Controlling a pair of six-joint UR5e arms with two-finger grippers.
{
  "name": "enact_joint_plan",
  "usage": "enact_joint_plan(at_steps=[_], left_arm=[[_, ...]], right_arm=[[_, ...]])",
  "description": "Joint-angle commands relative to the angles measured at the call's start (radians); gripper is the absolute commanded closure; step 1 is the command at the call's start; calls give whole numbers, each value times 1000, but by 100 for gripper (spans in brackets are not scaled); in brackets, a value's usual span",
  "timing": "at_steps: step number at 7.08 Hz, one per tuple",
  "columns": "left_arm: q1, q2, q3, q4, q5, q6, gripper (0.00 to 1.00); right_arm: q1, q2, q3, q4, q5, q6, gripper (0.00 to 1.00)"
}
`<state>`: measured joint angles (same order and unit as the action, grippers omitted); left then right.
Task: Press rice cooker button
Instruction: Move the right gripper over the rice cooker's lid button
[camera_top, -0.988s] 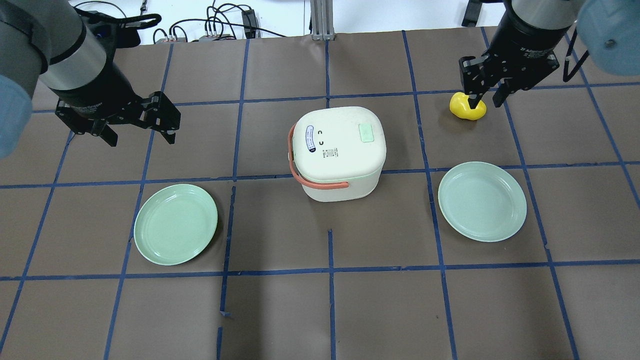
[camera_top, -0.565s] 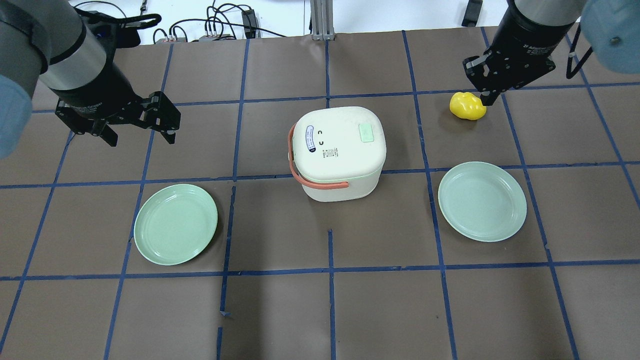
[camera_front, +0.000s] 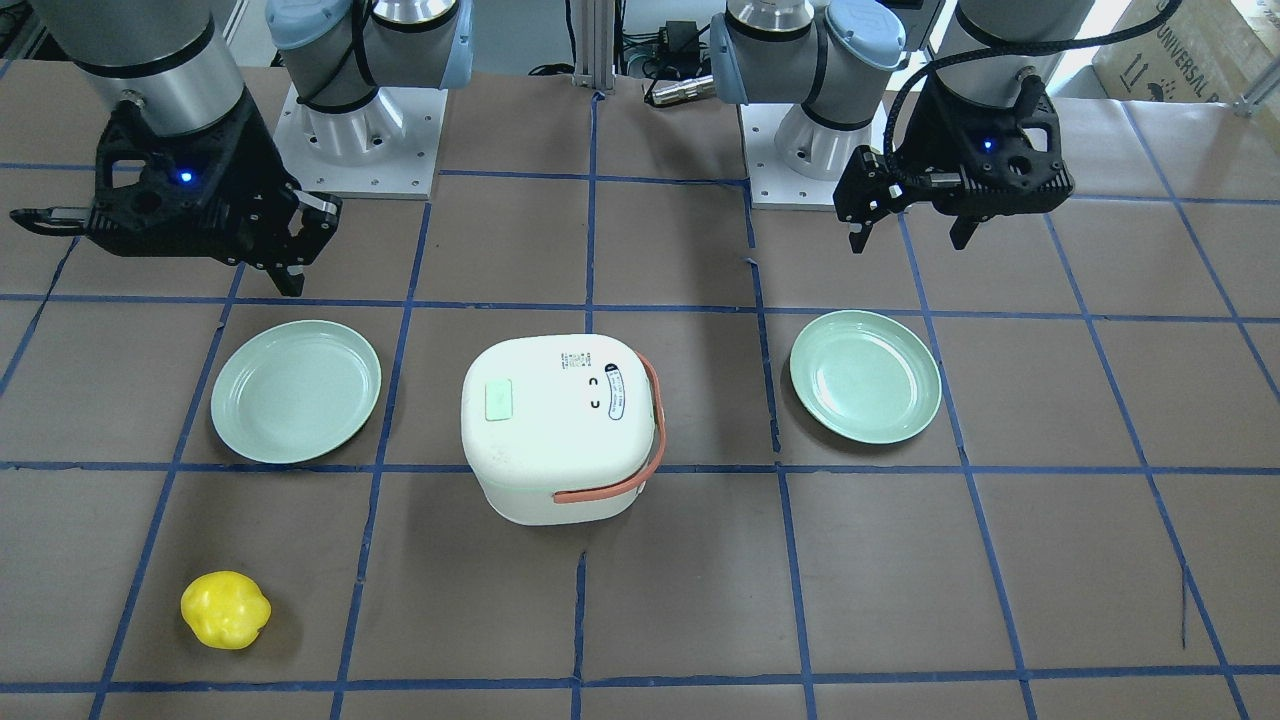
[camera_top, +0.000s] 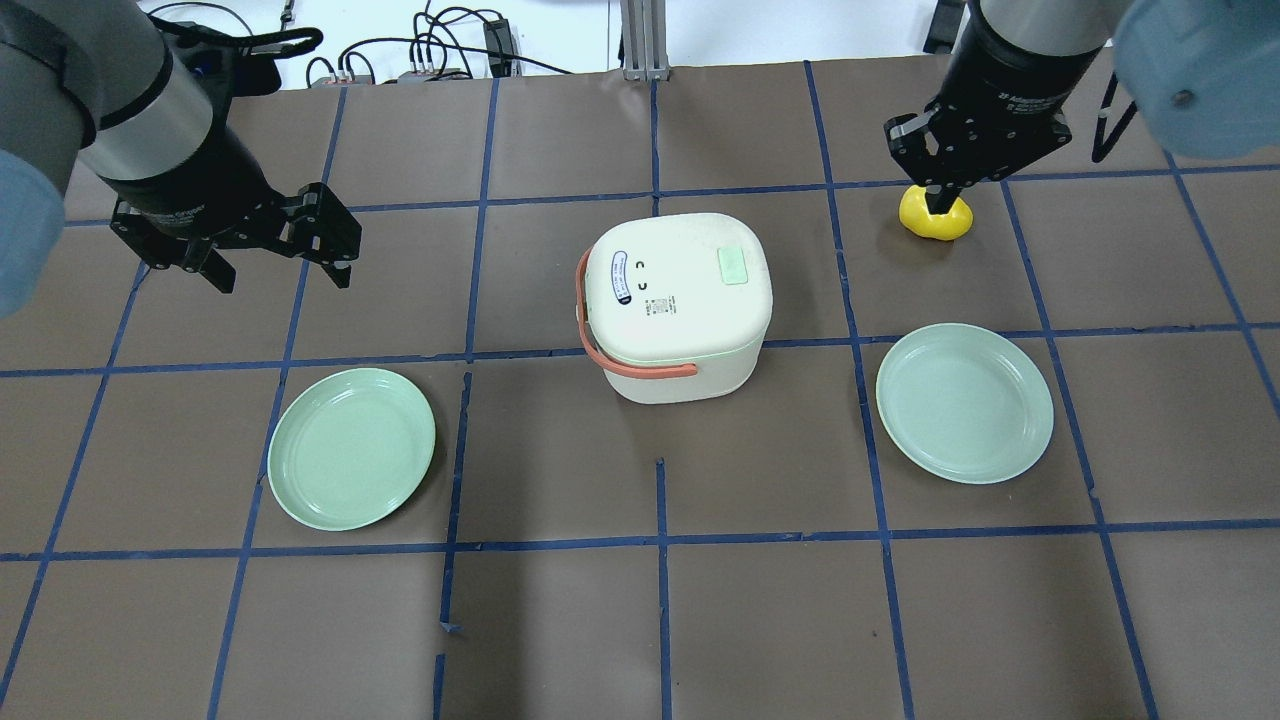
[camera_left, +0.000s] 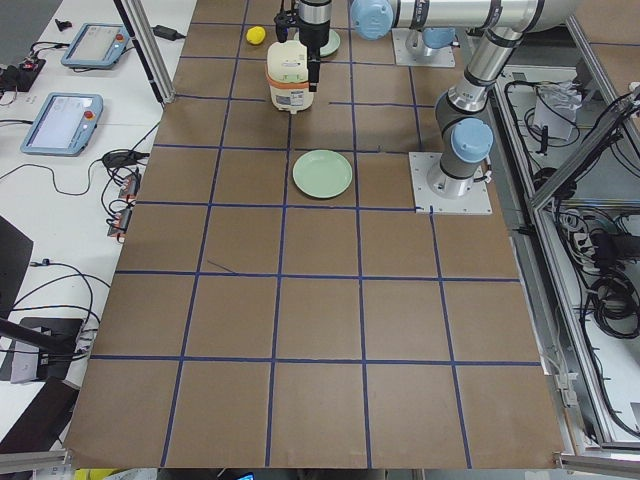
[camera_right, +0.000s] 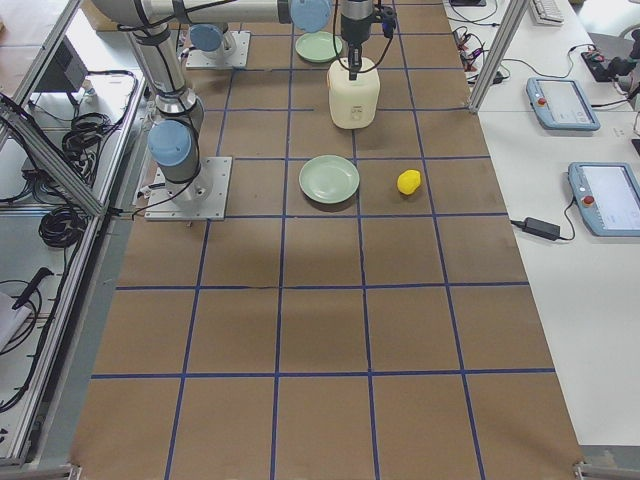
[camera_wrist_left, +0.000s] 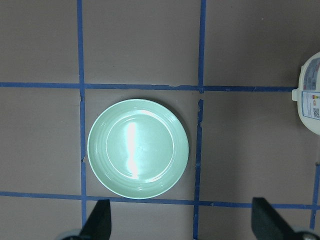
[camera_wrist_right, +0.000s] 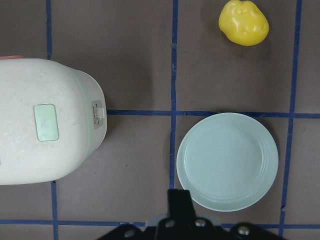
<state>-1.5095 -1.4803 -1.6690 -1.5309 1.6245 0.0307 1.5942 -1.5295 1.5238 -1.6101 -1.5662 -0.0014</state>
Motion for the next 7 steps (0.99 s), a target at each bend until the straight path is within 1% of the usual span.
enact_joint_plan(at_steps=[1, 5, 7], left_arm=[[0, 0, 0, 0, 0, 0, 0], [0, 0, 0, 0, 0, 0, 0], [0, 0, 0, -1, 0, 0, 0]], right_arm=[[49, 17, -1, -24, 5, 66, 93], [150, 81, -1, -131, -3, 185, 93], [174, 136, 1, -198, -5, 201, 93]])
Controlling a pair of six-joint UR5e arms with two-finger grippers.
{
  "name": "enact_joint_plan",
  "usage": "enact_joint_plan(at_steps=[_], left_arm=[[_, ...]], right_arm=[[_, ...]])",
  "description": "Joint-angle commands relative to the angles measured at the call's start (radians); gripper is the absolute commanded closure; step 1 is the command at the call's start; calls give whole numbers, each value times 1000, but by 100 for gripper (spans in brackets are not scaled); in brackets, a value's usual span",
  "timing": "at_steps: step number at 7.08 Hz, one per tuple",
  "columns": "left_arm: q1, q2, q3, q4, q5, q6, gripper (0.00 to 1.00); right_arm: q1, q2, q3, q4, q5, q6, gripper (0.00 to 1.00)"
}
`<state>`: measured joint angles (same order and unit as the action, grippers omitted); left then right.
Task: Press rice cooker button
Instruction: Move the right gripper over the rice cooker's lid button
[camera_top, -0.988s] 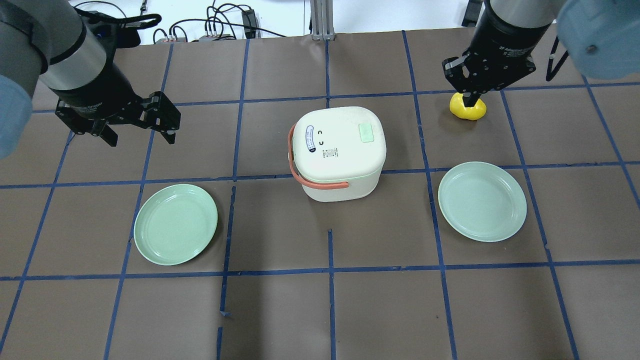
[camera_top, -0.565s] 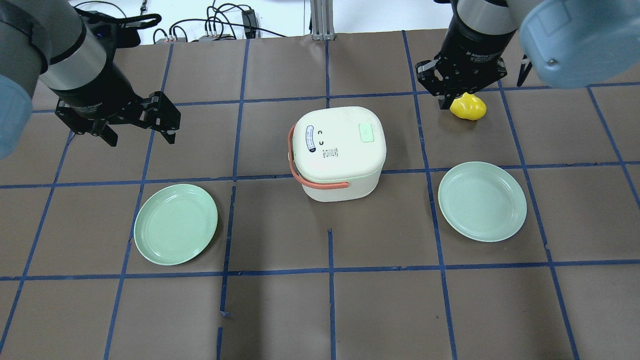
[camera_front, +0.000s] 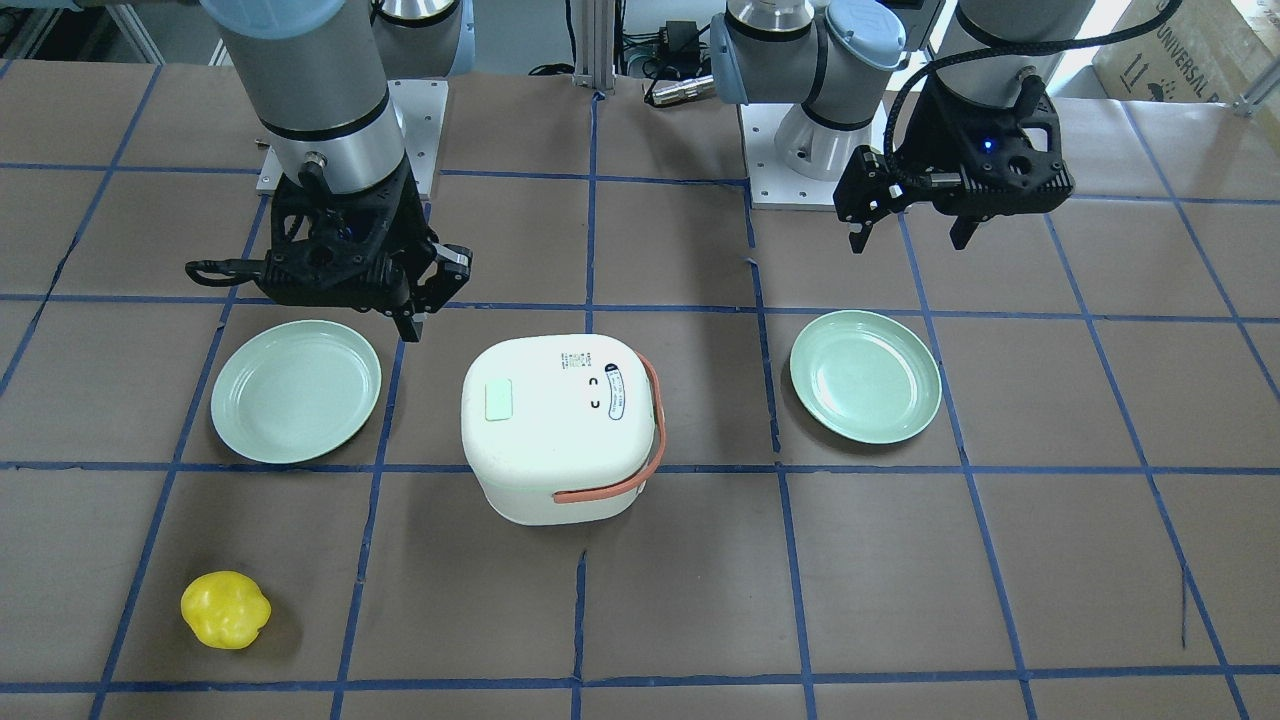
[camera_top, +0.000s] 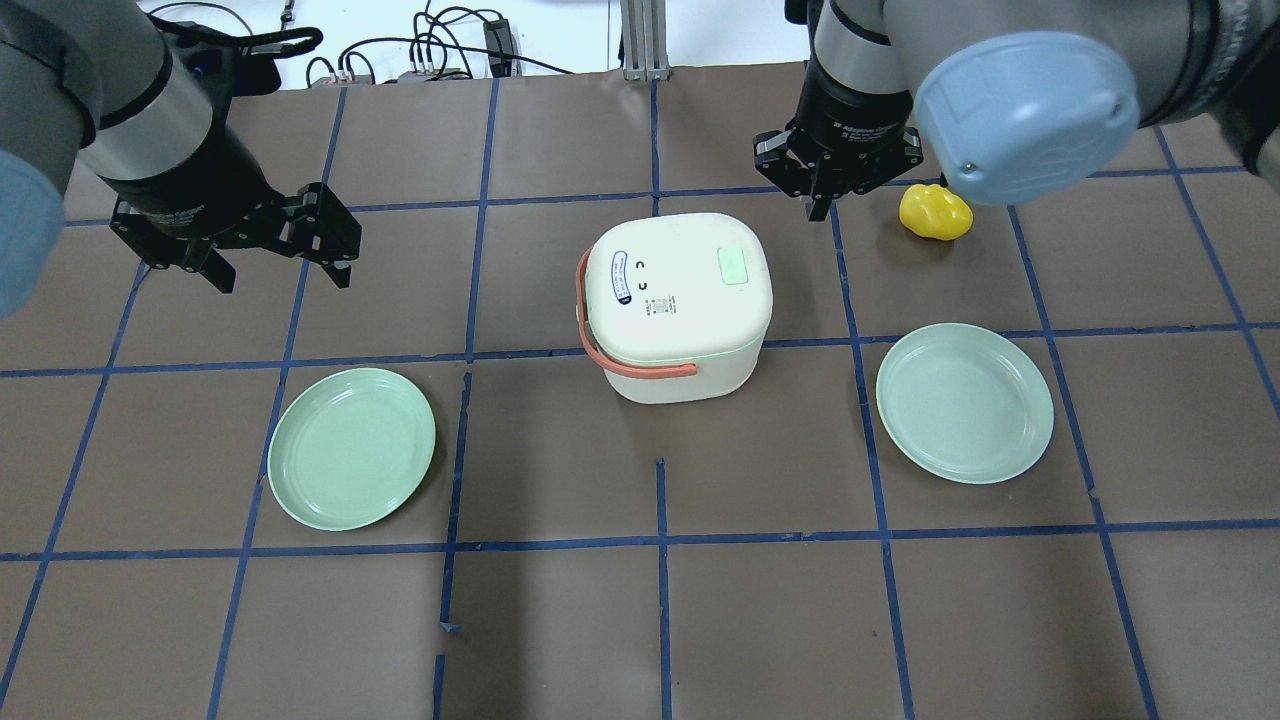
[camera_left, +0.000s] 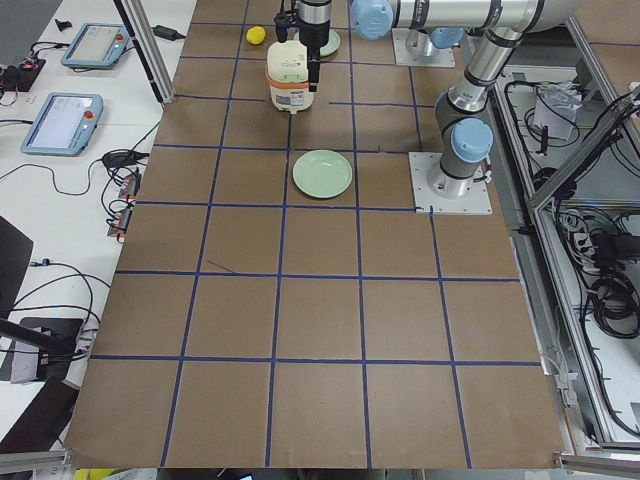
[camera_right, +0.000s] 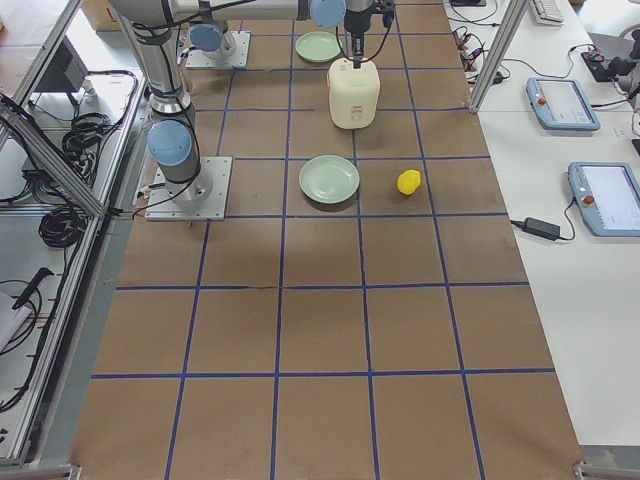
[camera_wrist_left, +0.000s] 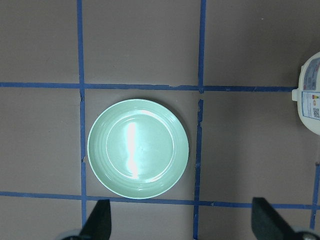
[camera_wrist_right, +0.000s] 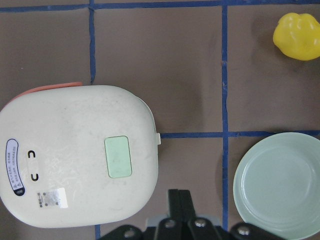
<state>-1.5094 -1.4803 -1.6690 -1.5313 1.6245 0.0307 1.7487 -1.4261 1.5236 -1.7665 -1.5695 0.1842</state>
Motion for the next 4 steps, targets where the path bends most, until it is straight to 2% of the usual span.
enact_joint_plan(at_steps=[1, 4], left_arm=[[0, 0, 0, 0, 0, 0, 0], [0, 0, 0, 0, 0, 0, 0]], right_arm=[[38, 59, 3, -82, -3, 32, 93], [63, 96, 10, -134, -3, 52, 92]])
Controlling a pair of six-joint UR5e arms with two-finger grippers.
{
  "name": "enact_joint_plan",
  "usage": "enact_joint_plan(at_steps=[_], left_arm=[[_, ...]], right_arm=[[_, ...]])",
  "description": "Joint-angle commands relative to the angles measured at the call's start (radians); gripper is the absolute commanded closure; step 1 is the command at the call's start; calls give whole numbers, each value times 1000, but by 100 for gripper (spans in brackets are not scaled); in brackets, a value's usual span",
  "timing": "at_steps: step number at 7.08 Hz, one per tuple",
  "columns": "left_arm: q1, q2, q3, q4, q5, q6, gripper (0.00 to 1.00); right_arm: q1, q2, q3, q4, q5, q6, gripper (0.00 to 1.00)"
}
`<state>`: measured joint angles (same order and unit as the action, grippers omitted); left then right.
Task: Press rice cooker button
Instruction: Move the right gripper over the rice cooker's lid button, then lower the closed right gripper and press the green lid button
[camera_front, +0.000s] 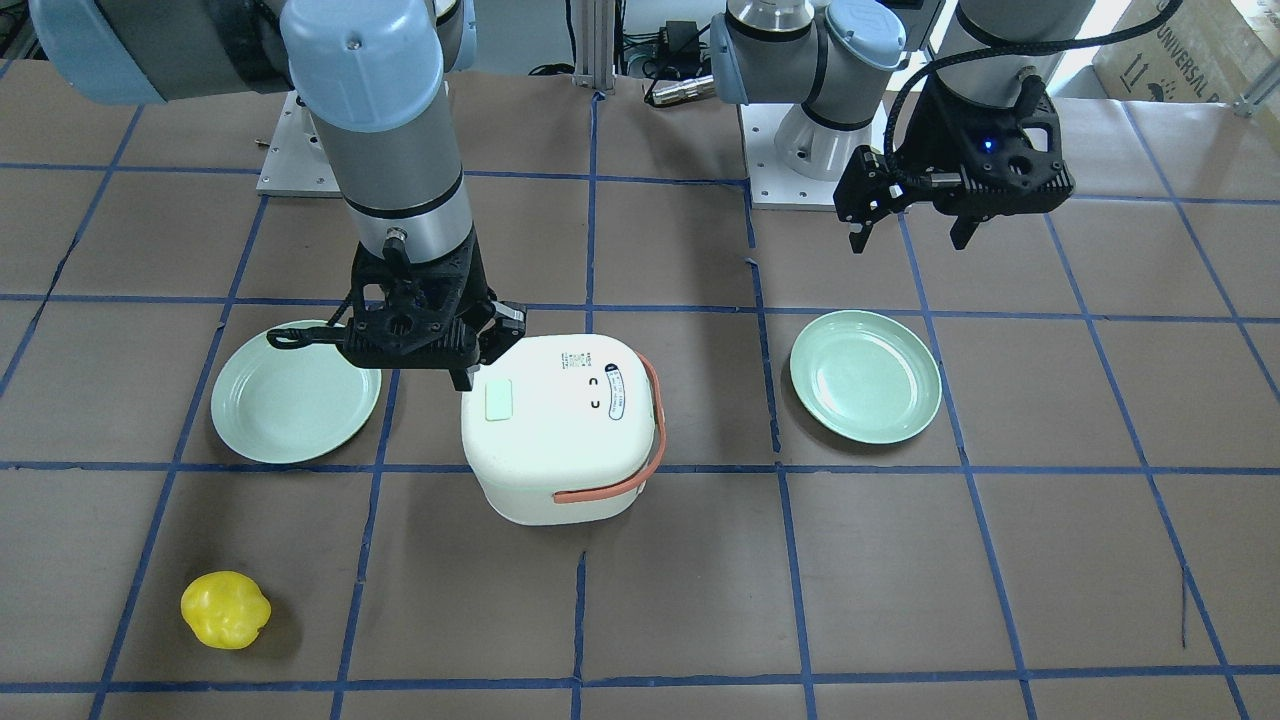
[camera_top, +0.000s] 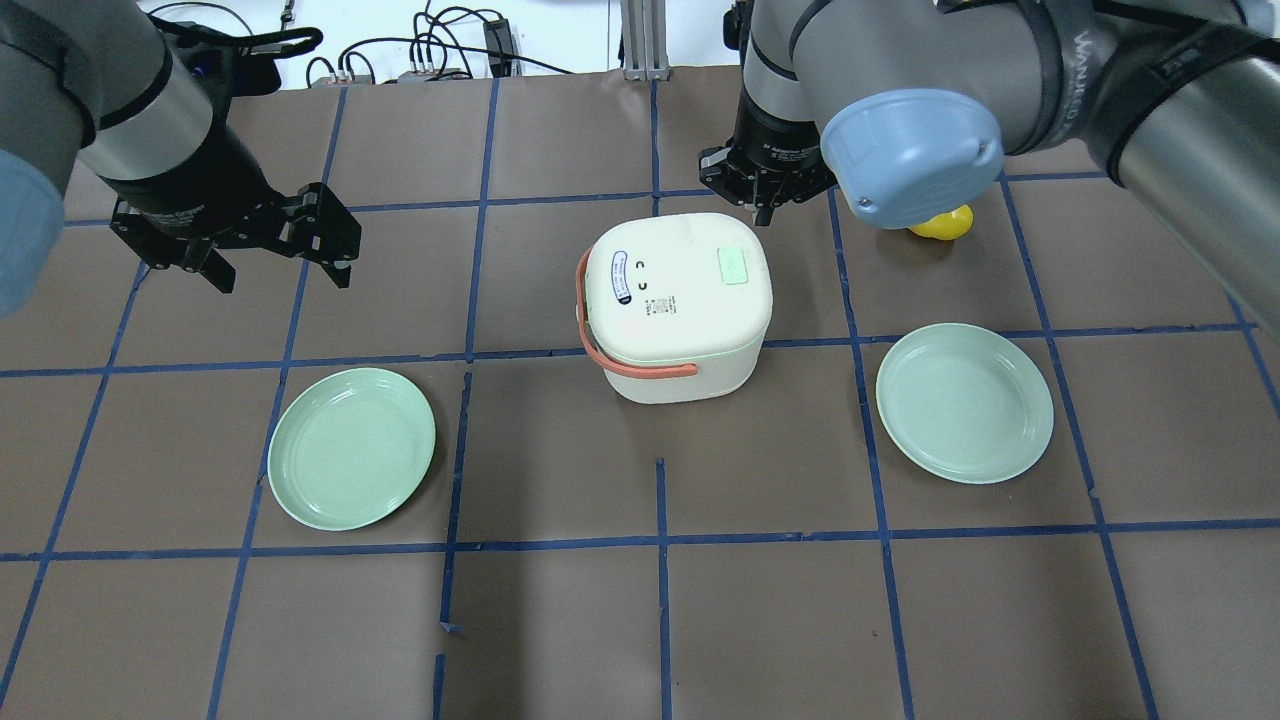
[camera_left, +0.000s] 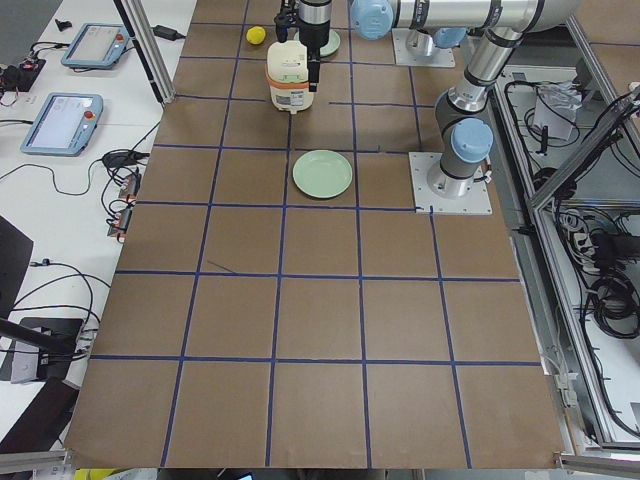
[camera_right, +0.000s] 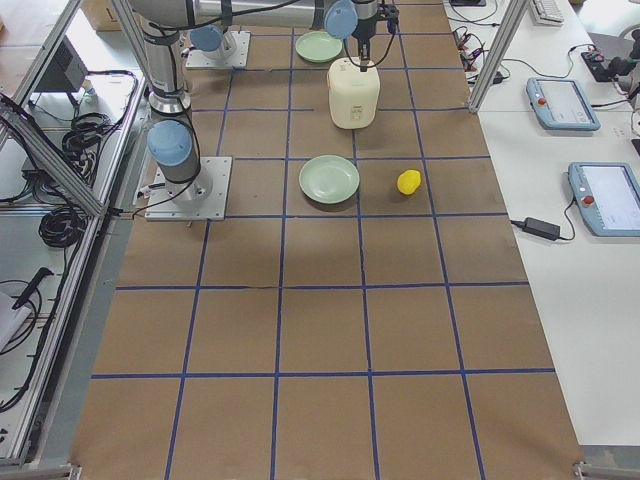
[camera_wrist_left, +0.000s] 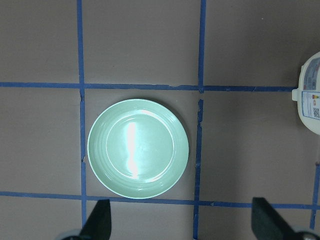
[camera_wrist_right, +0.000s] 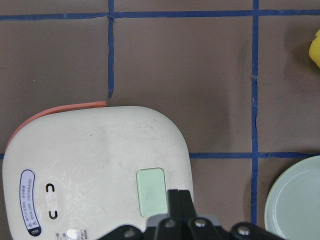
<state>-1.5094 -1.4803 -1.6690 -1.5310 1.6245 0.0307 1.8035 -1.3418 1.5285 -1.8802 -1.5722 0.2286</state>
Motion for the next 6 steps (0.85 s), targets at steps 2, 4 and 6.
enact_joint_plan(at_steps=[2, 4, 6], left_arm=[[0, 0, 0, 0, 0, 0, 0], [0, 0, 0, 0, 0, 0, 0], [0, 0, 0, 0, 0, 0, 0]], right_arm=[[8, 29, 24, -52, 0, 9, 92], [14, 30, 47, -82, 0, 11, 92], [42, 30, 48, -82, -2, 40, 92]])
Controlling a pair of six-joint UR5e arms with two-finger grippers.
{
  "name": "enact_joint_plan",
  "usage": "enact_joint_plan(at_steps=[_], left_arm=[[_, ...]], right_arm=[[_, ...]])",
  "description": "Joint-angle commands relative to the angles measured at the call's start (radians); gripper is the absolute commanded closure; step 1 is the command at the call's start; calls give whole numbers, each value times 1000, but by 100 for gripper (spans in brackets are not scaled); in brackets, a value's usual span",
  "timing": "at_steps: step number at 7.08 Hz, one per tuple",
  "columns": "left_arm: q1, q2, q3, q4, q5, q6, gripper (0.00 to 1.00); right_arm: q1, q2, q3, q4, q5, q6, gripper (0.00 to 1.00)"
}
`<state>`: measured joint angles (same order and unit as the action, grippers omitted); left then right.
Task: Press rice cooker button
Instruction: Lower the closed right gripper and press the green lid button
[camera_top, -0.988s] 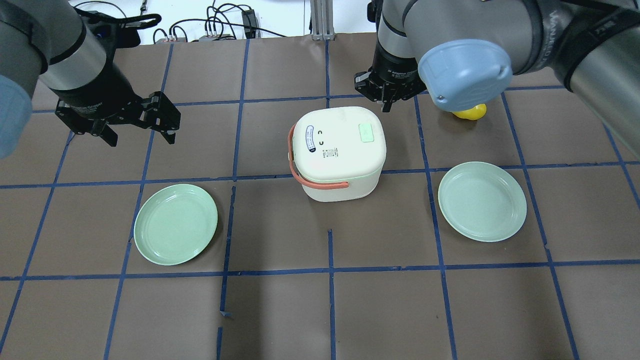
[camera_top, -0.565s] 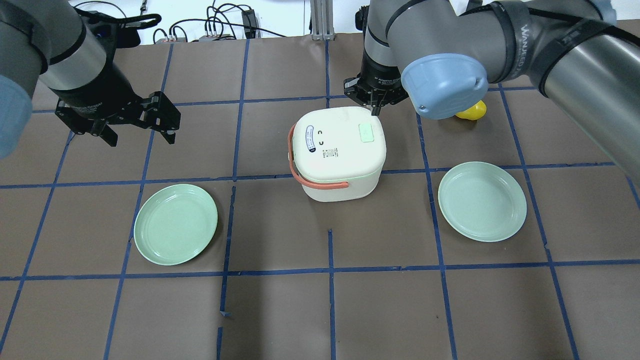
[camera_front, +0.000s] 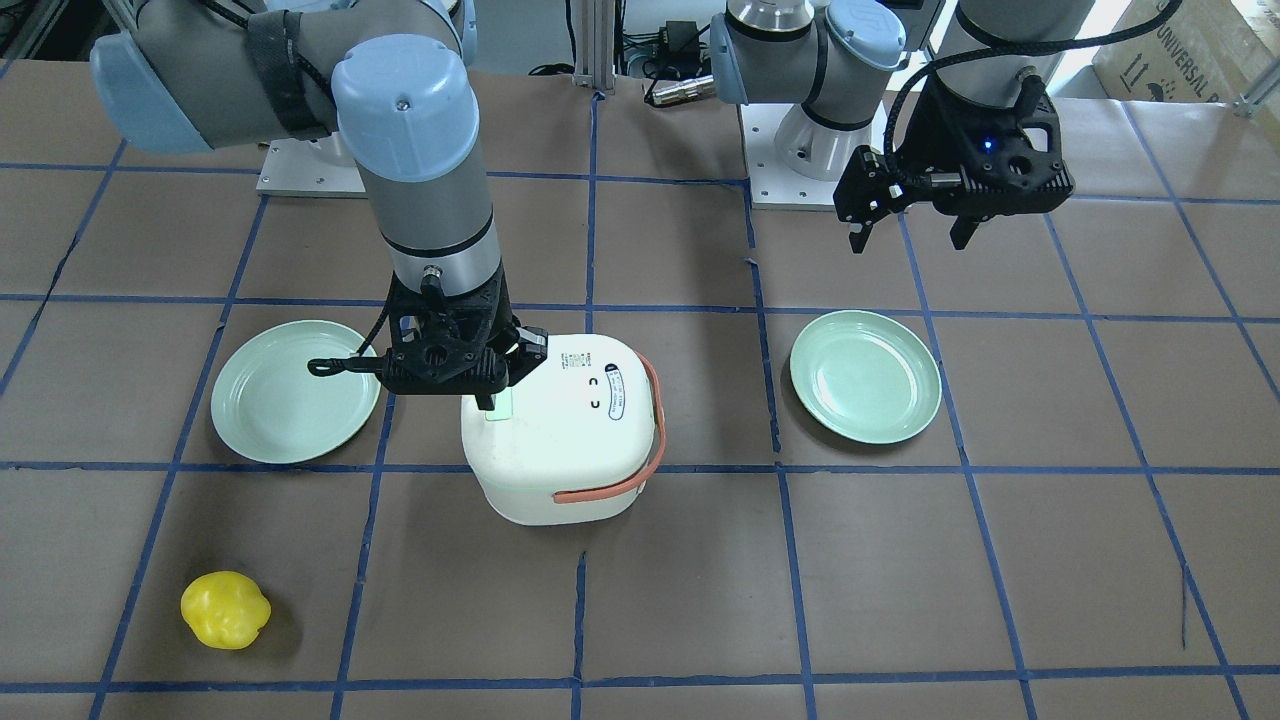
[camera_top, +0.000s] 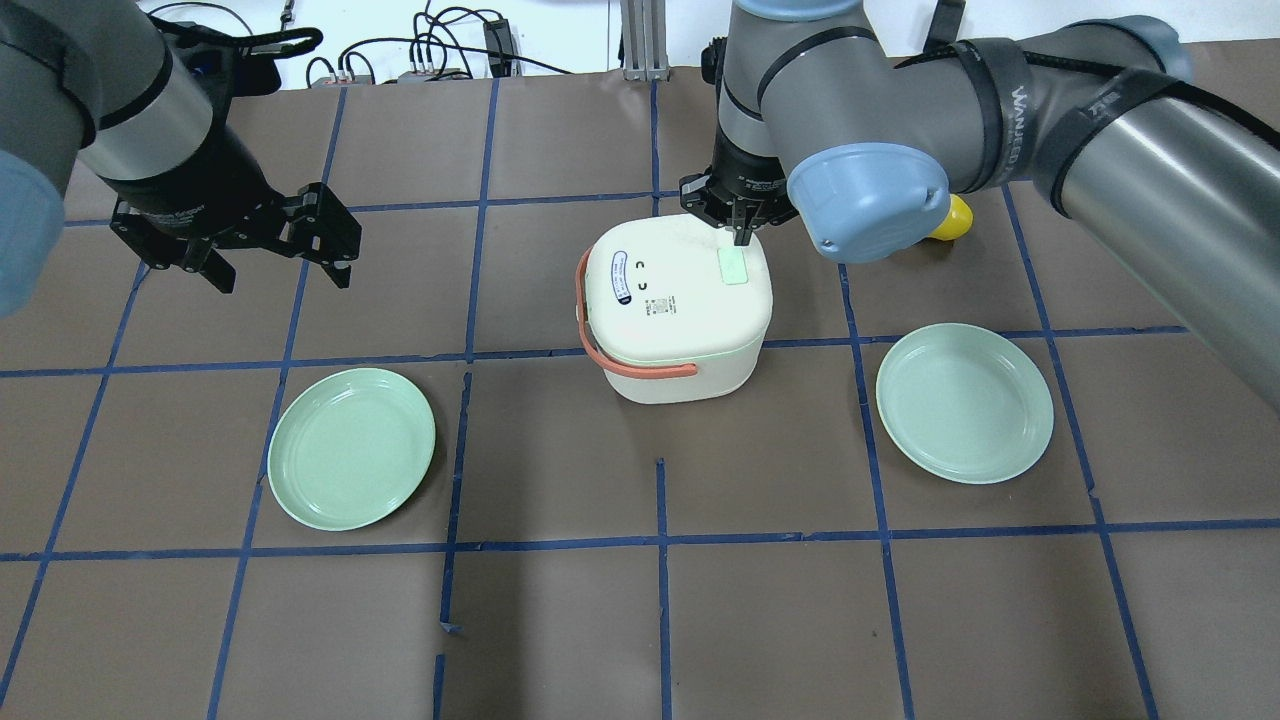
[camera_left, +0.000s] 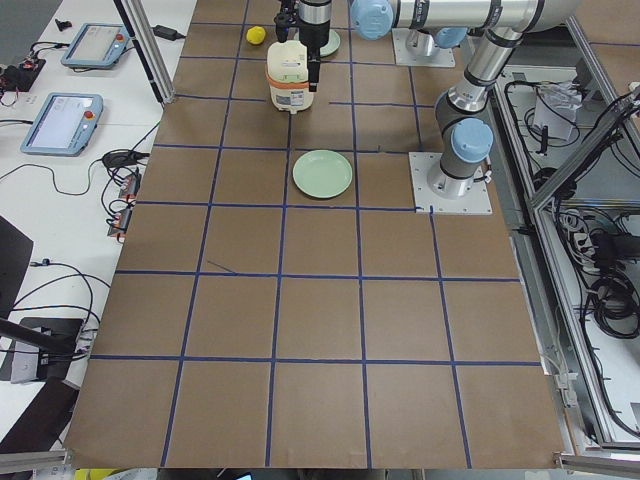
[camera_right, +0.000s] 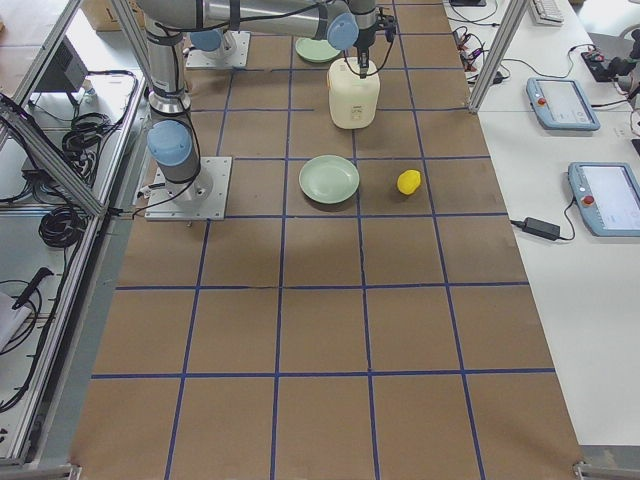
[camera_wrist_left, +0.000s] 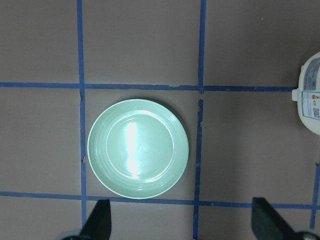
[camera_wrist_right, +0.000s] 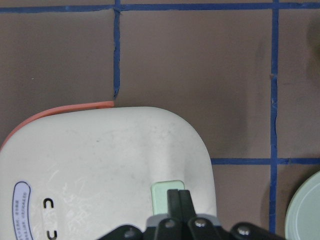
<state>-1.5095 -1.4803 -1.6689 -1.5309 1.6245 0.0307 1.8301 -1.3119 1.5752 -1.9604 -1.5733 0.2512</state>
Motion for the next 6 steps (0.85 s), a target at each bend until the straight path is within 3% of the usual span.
enact_joint_plan(at_steps=[1, 6], left_arm=[[0, 0, 0, 0, 0, 0, 0], [0, 0, 0, -2, 0, 0, 0]], right_arm=[[18, 2, 3, -2, -1, 17, 92], [-6, 0, 77, -83, -1, -1, 92]])
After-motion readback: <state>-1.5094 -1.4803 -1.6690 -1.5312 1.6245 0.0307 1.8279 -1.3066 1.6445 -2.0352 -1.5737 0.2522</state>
